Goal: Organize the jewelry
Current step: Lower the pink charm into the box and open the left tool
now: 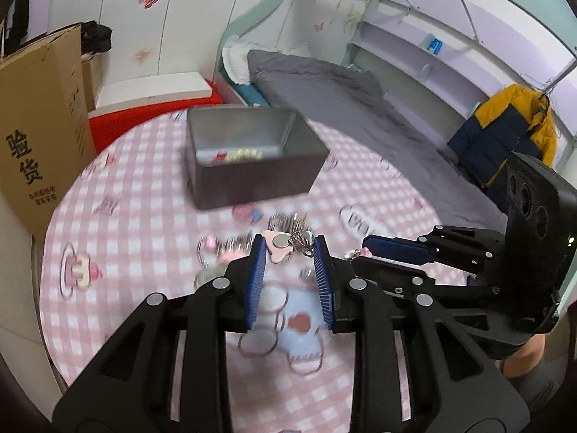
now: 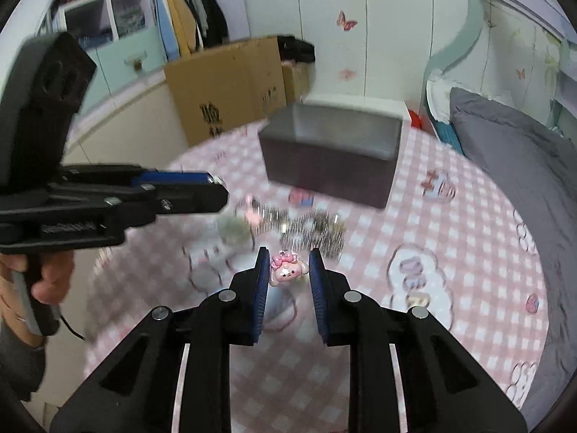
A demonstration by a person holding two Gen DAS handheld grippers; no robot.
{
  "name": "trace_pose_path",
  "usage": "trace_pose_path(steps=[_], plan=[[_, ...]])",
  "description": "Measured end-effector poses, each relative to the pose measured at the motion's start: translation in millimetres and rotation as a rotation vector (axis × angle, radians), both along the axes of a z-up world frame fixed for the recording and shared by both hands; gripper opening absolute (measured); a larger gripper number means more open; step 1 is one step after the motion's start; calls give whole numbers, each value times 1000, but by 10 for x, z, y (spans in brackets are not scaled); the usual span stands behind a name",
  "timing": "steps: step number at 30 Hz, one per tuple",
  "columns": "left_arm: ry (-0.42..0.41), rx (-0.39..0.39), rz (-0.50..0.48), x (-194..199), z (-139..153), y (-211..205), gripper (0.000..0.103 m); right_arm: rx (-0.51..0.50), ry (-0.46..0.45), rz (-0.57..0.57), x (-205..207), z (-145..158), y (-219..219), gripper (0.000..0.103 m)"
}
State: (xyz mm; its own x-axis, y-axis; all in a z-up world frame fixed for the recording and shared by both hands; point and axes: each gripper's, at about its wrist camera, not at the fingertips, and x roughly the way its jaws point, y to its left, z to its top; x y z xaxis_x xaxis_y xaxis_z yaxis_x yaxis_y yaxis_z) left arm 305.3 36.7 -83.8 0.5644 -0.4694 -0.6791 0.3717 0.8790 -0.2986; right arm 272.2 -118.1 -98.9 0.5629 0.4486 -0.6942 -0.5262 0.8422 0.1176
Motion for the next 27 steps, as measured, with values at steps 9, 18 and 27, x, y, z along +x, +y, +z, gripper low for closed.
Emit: trace_pose_path(steps=[9, 18, 27], plan=[[60, -38, 0, 633, 182, -92, 27, 95, -17, -38, 561, 381, -117, 20], [120, -9, 44, 1180, 27, -144, 27, 78, 50, -38, 1112, 273, 41, 20], [189, 19, 64, 1458, -272, -153, 28, 46, 88, -52, 1392, 17, 74, 20]])
